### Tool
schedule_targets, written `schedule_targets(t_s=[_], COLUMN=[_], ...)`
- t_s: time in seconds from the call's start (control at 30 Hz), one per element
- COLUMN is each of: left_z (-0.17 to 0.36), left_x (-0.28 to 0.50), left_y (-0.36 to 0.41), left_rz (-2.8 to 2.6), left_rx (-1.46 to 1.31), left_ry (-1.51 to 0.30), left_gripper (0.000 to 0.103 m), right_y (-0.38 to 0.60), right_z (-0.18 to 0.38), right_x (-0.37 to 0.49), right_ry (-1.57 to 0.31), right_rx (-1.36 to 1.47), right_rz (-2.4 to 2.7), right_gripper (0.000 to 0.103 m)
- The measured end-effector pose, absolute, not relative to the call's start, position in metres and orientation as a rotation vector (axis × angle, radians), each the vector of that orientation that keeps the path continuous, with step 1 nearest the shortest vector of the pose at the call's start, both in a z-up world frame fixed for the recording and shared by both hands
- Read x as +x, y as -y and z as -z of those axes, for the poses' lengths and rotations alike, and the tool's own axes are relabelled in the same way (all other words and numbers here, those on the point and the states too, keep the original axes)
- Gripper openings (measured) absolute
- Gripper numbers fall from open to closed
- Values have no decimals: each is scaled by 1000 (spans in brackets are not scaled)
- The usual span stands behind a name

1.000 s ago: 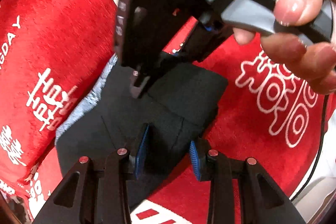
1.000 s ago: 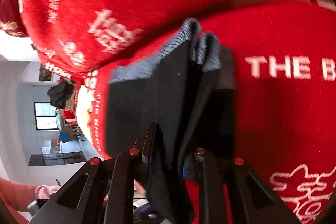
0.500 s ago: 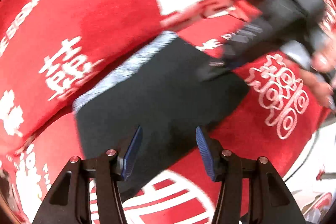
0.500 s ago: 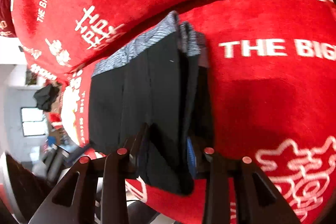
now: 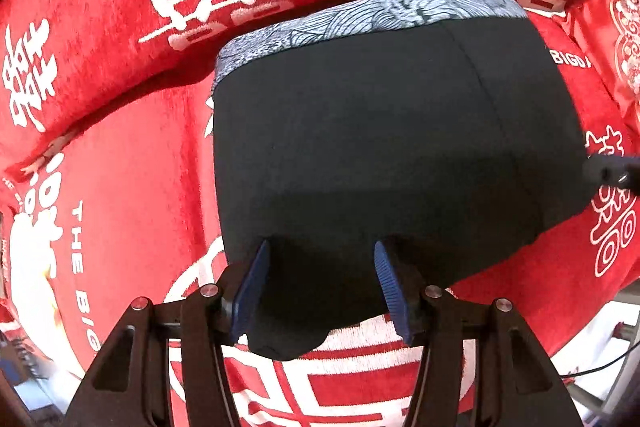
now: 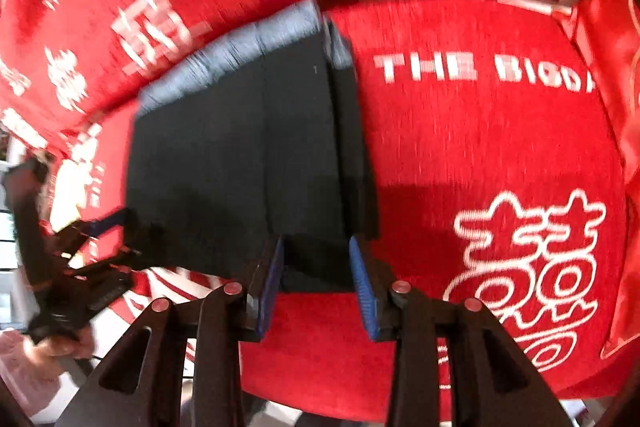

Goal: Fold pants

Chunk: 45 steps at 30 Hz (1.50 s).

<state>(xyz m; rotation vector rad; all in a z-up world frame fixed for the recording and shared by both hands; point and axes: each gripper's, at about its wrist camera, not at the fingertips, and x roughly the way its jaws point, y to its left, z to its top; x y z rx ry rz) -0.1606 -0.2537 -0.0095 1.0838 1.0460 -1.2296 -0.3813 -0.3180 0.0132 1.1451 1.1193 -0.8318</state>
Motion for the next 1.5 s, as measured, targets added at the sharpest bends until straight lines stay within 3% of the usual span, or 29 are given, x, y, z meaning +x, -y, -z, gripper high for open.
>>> schedule_targets(t_s=[0.2,0.27,0.3,0.33,0.37,0.67,0.93,1.27,1.5], left_z=[1,-2,-3,-3,-4,-14,-9,2,9], left_x=[-145,-134,-129,-122,-118,-88,-65,-66,-74], left_y=[248,246,245,243,242,239,243,257,273], left_rz=[1212,1206,1206,1206,1203,1206,1168,1098,1037], left_rx=[1040,1016,1003,988,977,1027,1022,992,966], left_ry=[-1123,-1166,-1190,-1223,-1239,-1214,-1224,-1255,-1280], left_gripper=[56,56,60,83,96,96,96,96,96], right_y=[316,312,309,303,299,265,249,282,316], right_z=[-13,-15,-18,-23,-27,-58,-51,-41,-41], right_x=[-383,-382,-383,-386,-387,-350,-300,-297,-315], right_ry=[-1147,-1192,-1211,-1214,-1206,-1083,-1123,-1170,-1167], right_rx=[1167,1160,1160,1160,1164,1192,1152,1110,1071], right_rz=[884,917,945,970,988,1044,983,899,883], right_gripper=[39,43,49,51,53,80,80,80,88])
